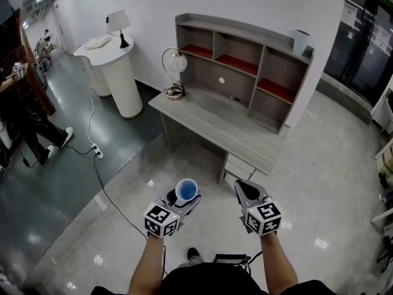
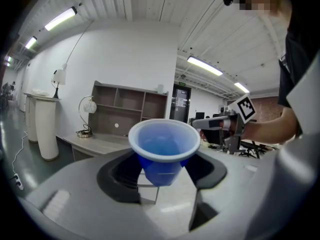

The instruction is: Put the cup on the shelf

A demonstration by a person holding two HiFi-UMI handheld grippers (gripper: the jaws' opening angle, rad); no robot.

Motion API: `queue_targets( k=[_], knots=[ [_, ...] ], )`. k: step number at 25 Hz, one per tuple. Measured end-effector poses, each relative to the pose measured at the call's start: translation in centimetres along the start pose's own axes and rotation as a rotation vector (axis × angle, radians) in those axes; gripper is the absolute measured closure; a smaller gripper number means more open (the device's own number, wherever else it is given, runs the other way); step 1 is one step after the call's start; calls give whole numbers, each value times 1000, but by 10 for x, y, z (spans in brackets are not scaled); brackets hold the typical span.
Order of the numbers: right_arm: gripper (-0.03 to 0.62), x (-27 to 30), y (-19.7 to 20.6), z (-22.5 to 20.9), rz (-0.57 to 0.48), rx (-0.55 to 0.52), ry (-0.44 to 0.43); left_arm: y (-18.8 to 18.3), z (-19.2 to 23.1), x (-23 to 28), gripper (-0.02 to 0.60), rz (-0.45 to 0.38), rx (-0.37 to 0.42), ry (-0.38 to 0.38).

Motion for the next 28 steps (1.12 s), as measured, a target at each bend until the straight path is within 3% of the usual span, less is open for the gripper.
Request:
queue_targets(
  k=[8, 17, 28],
  knots=[
    [582, 50, -8, 7, -2, -3, 17, -6, 52, 8, 318, -6, 8, 23],
    [582, 77, -6, -1, 25, 6, 27, -1, 75, 20, 318, 13, -12, 42],
    [582, 135, -17, -54, 19, 12, -2, -9, 117, 79, 318, 32, 2, 19]
  ],
)
Point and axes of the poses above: the fingertips, and each gripper's own axes: x forward along the fingers, z to its left, y out of its underside, the point moved 1 cm from there along -x, backward along the fingers, and after that the axes turned 12 degrees about -y, right-handed, at the moved point
